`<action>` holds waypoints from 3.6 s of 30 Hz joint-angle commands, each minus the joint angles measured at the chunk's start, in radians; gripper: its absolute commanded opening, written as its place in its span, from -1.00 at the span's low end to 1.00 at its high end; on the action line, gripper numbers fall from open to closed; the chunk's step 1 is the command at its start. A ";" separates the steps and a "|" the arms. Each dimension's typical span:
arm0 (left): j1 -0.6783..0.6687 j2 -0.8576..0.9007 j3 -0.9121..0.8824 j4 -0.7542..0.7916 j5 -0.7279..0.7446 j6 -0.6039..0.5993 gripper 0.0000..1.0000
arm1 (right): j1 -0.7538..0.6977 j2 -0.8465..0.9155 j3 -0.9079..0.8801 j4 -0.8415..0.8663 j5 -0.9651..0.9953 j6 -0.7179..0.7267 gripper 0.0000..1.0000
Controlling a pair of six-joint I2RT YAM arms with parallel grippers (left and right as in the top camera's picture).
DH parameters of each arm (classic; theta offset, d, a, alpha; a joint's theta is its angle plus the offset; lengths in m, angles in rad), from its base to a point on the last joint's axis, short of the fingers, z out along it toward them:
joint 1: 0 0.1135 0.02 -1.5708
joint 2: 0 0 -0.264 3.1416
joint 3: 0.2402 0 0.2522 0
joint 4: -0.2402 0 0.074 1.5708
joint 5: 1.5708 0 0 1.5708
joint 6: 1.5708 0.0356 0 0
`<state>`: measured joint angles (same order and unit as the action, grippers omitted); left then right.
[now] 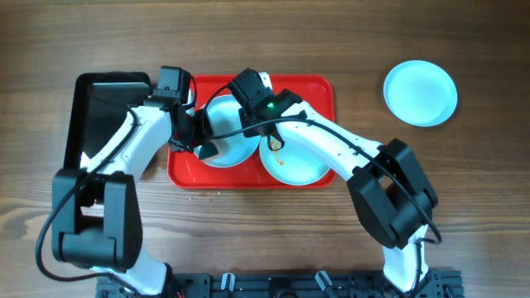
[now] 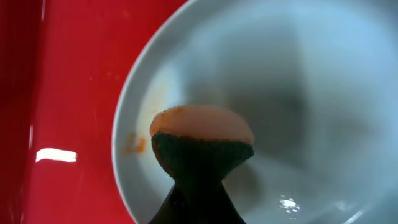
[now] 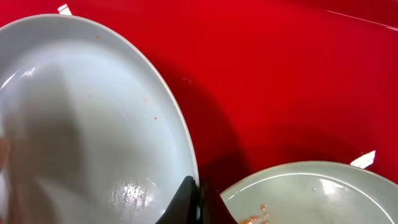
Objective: Clean dirty plates on tray and stack at the side
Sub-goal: 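Scrub the left plate with the sponge in the left gripper, then lift the left plate with the right gripper and stack it on the side plate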
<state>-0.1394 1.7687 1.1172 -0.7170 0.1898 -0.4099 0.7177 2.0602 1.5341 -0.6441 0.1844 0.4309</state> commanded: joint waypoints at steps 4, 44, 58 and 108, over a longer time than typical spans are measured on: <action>0.000 0.050 -0.006 0.043 -0.166 -0.009 -0.92 | -0.005 0.006 0.008 -0.005 -0.006 0.018 -0.91; 0.076 -0.119 -0.006 0.174 -0.112 0.020 -0.92 | -0.011 -0.129 0.106 -0.006 0.458 -0.226 -0.91; 0.120 -0.119 -0.006 0.111 -0.090 0.021 -0.92 | -0.172 0.098 0.153 -0.003 -0.564 -0.275 -0.19; 0.119 -0.119 -0.006 0.126 -0.022 0.021 -0.92 | 0.149 -0.114 0.164 0.341 1.084 -1.059 -0.91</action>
<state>-0.0231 1.6585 1.1088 -0.5957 0.1520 -0.3981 0.8692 1.9530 1.6913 -0.3088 1.2076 -0.5976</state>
